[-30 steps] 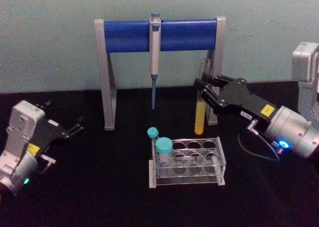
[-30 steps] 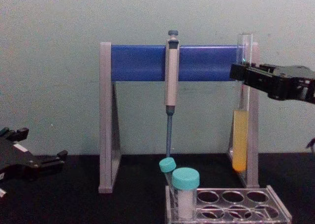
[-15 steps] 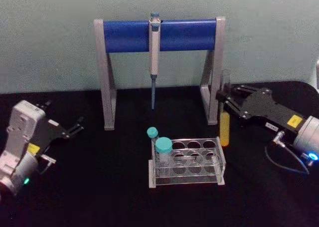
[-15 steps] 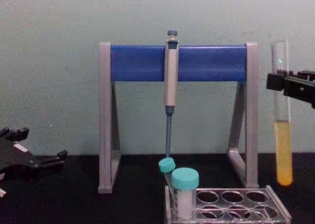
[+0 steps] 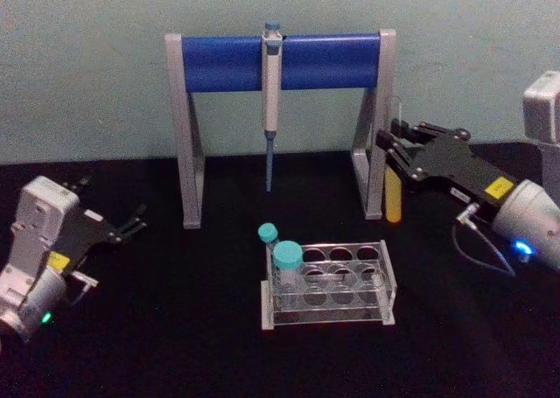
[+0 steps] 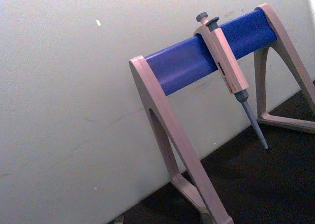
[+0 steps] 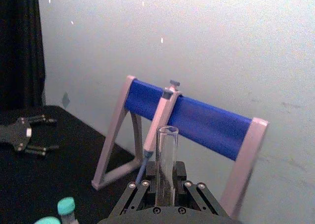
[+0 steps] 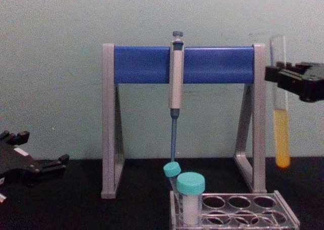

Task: Pick up the test tube from the test tube rack, shake it, then place it back into the test tube rack.

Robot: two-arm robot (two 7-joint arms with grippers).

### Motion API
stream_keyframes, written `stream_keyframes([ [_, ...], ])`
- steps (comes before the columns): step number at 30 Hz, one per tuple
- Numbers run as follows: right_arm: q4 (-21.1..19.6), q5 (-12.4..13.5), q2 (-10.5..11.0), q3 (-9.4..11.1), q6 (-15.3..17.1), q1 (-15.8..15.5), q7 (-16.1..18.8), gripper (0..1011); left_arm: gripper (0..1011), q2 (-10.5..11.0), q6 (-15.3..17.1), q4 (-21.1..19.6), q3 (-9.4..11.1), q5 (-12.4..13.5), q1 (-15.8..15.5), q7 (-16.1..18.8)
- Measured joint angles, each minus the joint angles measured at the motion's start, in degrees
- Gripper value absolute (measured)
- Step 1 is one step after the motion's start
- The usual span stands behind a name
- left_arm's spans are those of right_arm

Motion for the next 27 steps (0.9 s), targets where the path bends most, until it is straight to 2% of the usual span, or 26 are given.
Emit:
stream_keyframes([
  [5, 2.8, 0.3, -2.7, -0.8, -1.6, 2.2, 2.1, 229, 1001, 0.0, 0.0, 0.0, 0.0, 0.0, 0.0, 0.0],
  [8, 3.6, 1.2, -3.4, -1.3, -2.0, 2.8, 3.6, 229, 1001, 0.0, 0.0, 0.0, 0.0, 0.0, 0.0, 0.0],
  [14, 4.7, 5.1, -3.8, -2.5, -2.1, 3.5, 8.5, 228, 1001, 0.0, 0.0, 0.0, 0.0, 0.0, 0.0, 0.0],
  [20, 2.9, 8.5, -1.3, -3.1, -1.1, 2.4, 12.1, 229, 1001, 0.0, 0.0, 0.0, 0.0, 0.0, 0.0, 0.0],
  [24, 0.4, 9.8, 1.5, -2.5, 0.4, 0.5, 12.3, 229, 1001, 0.0, 0.0, 0.0, 0.0, 0.0, 0.0, 0.0],
  [25, -0.8, 10.0, 2.7, -2.1, 0.9, -0.5, 11.9, 229, 1001, 0.0, 0.0, 0.0, 0.0, 0.0, 0.0, 0.0],
  [27, -1.7, 10.1, 3.8, -1.7, 1.3, -1.4, 11.0, 229, 1001, 0.0, 0.0, 0.0, 0.0, 0.0, 0.0, 0.0],
])
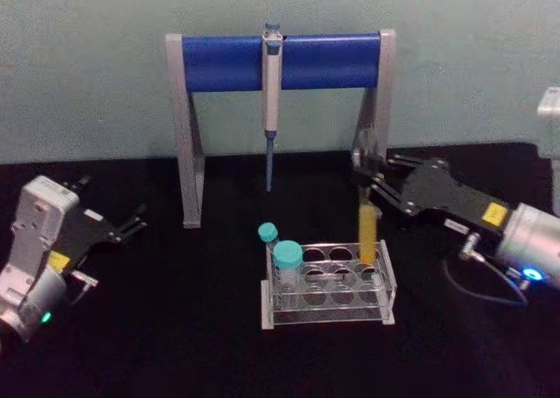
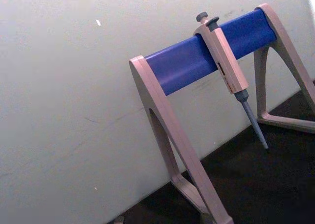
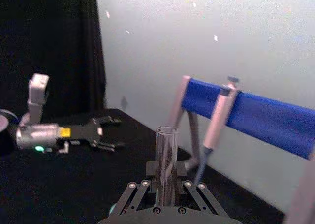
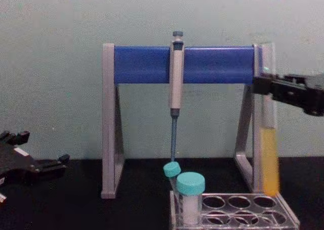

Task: Pick up the test tube from the test tube rack, shake it, then place it back into the test tube rack.

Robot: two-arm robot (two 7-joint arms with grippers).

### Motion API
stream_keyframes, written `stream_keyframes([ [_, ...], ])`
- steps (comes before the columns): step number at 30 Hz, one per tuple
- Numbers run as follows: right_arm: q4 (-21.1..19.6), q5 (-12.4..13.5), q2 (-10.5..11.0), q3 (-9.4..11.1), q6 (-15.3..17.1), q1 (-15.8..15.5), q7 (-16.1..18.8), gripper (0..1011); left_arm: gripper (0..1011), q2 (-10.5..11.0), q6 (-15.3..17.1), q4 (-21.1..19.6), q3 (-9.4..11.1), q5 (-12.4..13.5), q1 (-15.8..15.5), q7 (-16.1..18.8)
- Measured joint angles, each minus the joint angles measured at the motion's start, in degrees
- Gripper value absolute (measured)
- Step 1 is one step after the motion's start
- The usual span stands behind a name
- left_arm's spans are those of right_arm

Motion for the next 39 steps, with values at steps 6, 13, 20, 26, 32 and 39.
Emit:
stream_keyframes([
  [6, -2.5, -1.5, 2.8, 1.7, 0.1, -2.5, -4.6, 229, 1001, 0.0, 0.0, 0.0, 0.0, 0.0, 0.0, 0.0],
  [13, -1.4, -7.5, 1.4, 1.6, 0.2, -0.8, -9.6, 229, 1001, 0.0, 0.0, 0.0, 0.0, 0.0, 0.0, 0.0],
  [20, 1.6, -10.1, -1.8, 0.8, -1.0, 2.1, -10.4, 229, 1001, 0.0, 0.0, 0.0, 0.0, 0.0, 0.0, 0.0],
  [26, 4.7, -9.6, -4.9, 0.1, -3.1, 4.4, -7.7, 229, 1001, 0.0, 0.0, 0.0, 0.0, 0.0, 0.0, 0.0],
  [32, 6.4, -5.6, -6.5, -0.4, -4.3, 5.0, -3.3, 229, 1001, 0.0, 0.0, 0.0, 0.0, 0.0, 0.0, 0.0],
  [39, 5.7, -0.7, -4.8, -0.7, -4.8, 3.6, 1.3, 229, 1001, 0.0, 0.0, 0.0, 0.0, 0.0, 0.0, 0.0],
])
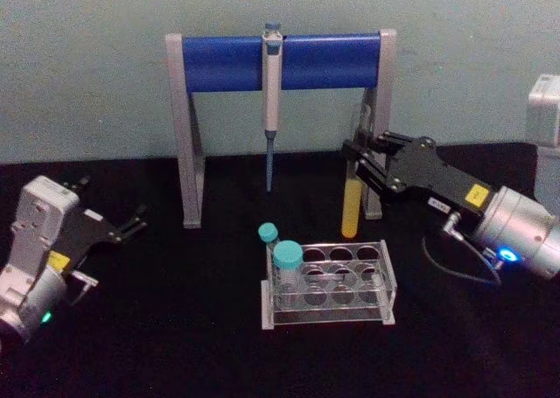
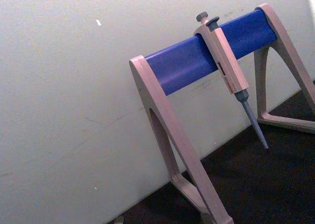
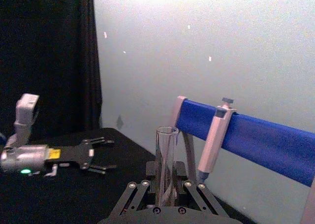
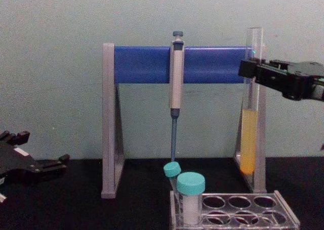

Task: Pick up the test tube from the test tube rack, shake it, then place it back into the test tube rack.

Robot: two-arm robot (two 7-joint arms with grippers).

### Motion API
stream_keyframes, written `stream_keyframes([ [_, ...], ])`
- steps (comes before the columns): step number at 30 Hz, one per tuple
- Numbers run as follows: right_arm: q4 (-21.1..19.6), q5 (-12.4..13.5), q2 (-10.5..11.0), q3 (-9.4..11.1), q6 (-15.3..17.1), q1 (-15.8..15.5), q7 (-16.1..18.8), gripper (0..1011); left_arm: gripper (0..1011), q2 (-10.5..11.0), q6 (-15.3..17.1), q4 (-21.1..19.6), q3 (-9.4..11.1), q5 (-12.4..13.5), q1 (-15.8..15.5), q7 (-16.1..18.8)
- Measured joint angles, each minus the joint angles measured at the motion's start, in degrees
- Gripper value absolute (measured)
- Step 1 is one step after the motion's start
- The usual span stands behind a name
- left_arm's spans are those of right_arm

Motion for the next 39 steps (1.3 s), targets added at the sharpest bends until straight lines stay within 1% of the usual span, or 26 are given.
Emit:
stream_keyframes([
  [5, 0.0, 1.4, 1.2, 0.1, -1.3, -1.1, 0.9, 229, 1001, 0.0, 0.0, 0.0, 0.0, 0.0, 0.0, 0.0],
  [11, 1.3, 2.5, 1.5, -0.2, -2.5, -1.5, 1.3, 229, 1001, 0.0, 0.0, 0.0, 0.0, 0.0, 0.0, 0.0],
  [21, 3.9, 2.8, 0.5, -1.5, -3.6, -0.3, 1.8, 229, 1001, 0.0, 0.0, 0.0, 0.0, 0.0, 0.0, 0.0],
  [30, 6.9, 2.3, -1.0, -2.5, -4.7, 1.0, 1.8, 229, 1001, 0.0, 0.0, 0.0, 0.0, 0.0, 0.0, 0.0],
  [39, 8.8, 1.5, -1.9, -3.3, -4.8, 1.9, 1.8, 229, 1001, 0.0, 0.0, 0.0, 0.0, 0.0, 0.0, 0.0],
])
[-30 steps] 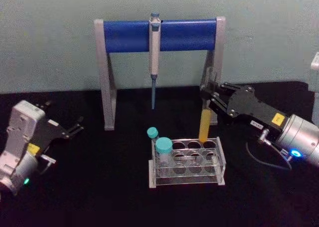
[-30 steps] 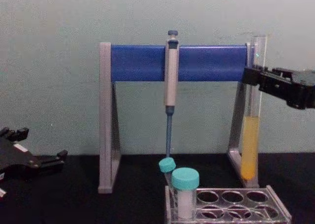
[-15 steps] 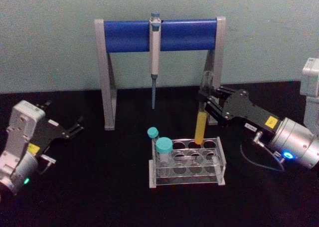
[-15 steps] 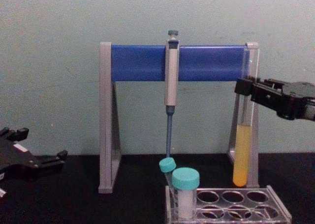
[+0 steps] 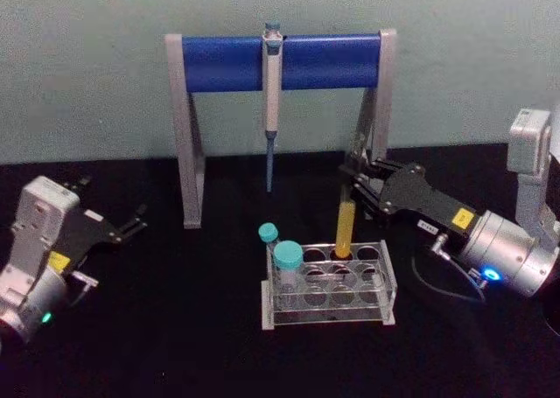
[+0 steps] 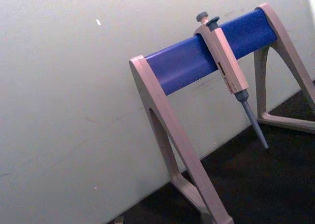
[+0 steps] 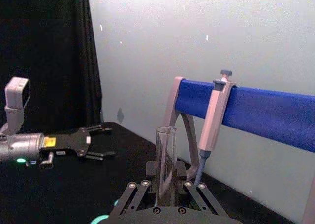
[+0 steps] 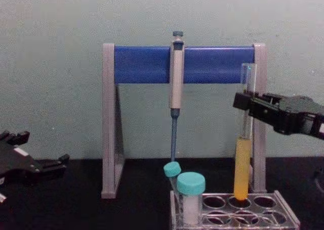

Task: Pick up the test tube from the test tube rack, shake it, then place it back into the test tube rack.

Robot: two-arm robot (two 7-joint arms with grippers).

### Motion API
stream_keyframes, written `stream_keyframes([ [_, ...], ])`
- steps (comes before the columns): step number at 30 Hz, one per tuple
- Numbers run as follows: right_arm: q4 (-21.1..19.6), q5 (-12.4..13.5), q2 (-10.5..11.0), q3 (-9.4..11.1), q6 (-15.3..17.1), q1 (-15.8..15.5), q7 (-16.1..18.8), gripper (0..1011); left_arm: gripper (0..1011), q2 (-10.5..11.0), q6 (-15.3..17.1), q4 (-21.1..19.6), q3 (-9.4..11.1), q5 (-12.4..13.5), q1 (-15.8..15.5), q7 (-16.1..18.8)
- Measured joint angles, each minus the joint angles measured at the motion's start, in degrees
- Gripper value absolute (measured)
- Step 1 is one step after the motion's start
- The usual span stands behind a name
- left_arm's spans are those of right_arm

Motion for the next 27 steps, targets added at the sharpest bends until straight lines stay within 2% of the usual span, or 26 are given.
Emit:
stream_keyframes([
  [15, 2.3, -1.3, -0.9, -0.5, 0.6, 0.8, -0.7, 229, 1001, 0.0, 0.0, 0.0, 0.0, 0.0, 0.0, 0.0],
  [27, 3.7, -2.9, -0.9, -2.0, 2.4, 1.9, -0.5, 229, 1001, 0.0, 0.0, 0.0, 0.0, 0.0, 0.0, 0.0],
])
